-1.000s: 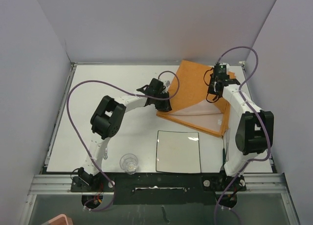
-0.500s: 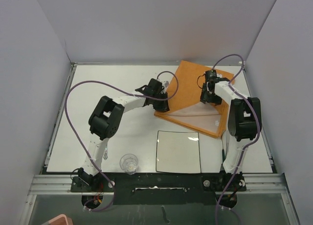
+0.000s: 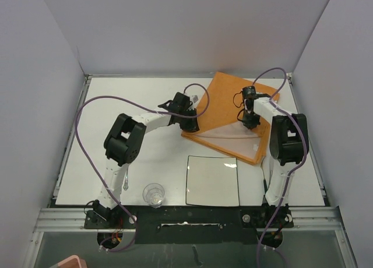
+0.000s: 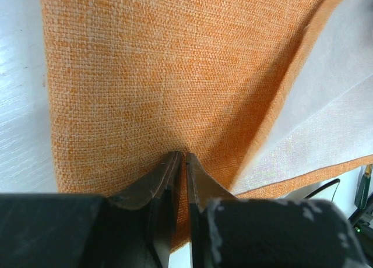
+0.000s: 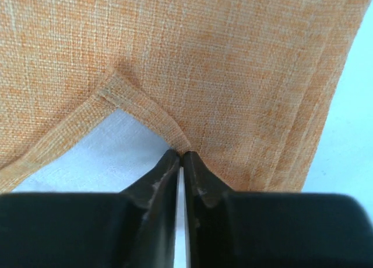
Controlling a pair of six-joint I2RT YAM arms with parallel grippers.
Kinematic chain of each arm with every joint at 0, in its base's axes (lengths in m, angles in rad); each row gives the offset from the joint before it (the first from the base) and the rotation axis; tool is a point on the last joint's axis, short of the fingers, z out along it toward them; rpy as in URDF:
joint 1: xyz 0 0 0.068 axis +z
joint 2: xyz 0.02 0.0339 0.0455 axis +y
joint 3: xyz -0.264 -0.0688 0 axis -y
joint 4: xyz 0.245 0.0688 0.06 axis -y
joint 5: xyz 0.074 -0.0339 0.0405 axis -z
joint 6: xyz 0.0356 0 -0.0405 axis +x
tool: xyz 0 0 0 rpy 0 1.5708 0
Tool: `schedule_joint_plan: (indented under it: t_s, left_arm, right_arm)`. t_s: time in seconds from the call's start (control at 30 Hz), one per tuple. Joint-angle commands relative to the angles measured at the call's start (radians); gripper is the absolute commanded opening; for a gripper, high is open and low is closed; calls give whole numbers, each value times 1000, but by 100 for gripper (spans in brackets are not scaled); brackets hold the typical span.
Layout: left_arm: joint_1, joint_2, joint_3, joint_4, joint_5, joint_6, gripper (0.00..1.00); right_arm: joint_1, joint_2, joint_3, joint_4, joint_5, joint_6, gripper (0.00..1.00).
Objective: Set the dinner table for one person
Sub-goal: Flatten out the napkin at the center of the board.
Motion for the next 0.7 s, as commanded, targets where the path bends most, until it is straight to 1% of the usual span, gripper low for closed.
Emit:
schedule_joint_plan:
  t_s: [0.0,0.27,0.43,0.67]
  left_arm:
    - [34,-58,-30,-61,-50,31,10]
    - [54,-74,-46,-50,-43,24,10]
    - [55,-76,-59,-43,-41,21,9]
    - [58,-80,-56,-44,-43,20,9]
  right_arm:
    - [10,14,31,-29,25,0,0]
    - [37,-66,-26,6,19,-8,0]
    - [74,-170,-72,33,8,-6,0]
    - [121,-335,-135,15,-13,11,0]
